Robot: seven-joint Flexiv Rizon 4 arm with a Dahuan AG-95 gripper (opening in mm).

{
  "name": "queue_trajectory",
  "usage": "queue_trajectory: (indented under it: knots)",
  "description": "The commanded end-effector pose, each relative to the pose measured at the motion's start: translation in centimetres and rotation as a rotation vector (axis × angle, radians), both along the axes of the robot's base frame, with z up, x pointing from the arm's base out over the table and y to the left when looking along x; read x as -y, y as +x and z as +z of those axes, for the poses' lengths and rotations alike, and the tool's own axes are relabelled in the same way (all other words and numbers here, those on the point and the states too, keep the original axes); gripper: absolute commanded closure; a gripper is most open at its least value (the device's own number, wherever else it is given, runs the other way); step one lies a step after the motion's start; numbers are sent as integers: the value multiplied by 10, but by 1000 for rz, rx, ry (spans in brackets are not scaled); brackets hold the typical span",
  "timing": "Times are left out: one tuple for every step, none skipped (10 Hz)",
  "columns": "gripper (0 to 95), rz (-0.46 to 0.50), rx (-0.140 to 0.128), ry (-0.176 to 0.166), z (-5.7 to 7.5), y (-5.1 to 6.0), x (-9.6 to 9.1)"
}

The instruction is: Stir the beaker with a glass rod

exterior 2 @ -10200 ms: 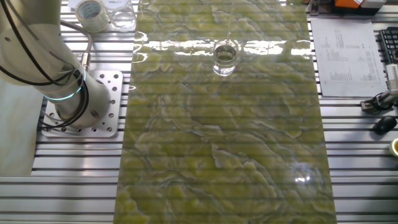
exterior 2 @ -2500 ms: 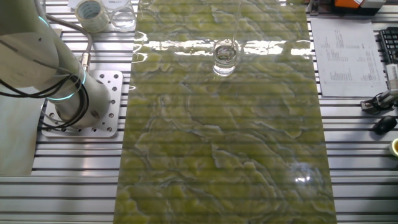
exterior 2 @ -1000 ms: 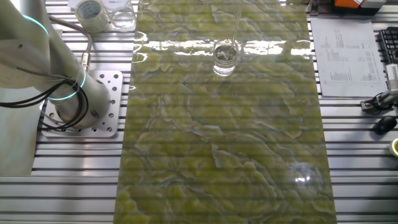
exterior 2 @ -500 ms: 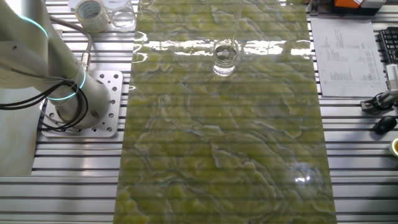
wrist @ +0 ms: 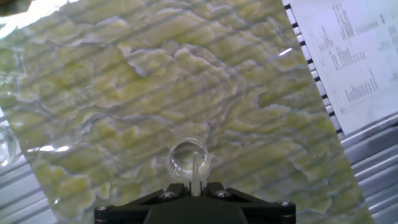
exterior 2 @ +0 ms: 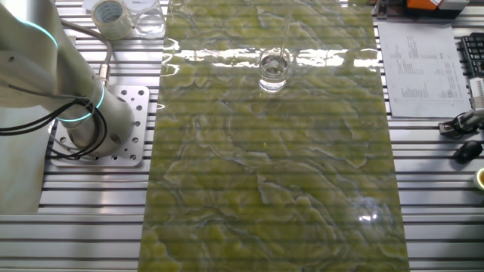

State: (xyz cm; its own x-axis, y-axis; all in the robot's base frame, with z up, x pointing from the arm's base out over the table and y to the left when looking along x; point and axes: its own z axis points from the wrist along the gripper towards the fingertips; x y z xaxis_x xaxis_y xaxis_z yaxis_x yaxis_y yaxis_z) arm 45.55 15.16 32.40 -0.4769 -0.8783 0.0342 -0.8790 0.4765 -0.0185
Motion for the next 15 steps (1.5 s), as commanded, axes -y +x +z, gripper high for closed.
queue_trajectory:
  knots:
    - [950,-34,0,28,-3,-5,3]
    - [950,-48,2,34,-4,-8,5]
    - [950,-73,4,42,-5,-9,6]
    - [950,-97,6,43,-5,-10,6]
    - [950,-106,7,43,-4,-10,8]
    - [950,-113,7,42,-4,-12,10]
    - [950,-120,8,42,-3,-13,13]
    - [950,-124,9,49,-2,-14,15]
    - [950,-125,10,50,-2,-14,16]
    - [950,-134,11,53,-3,-16,17]
    - [950,-140,11,56,-4,-18,18]
    - [950,-155,11,60,-6,-22,20]
    - [950,-176,7,61,-6,-23,20]
    - [950,-191,4,61,-5,-23,19]
    - [950,-201,4,62,-6,-23,18]
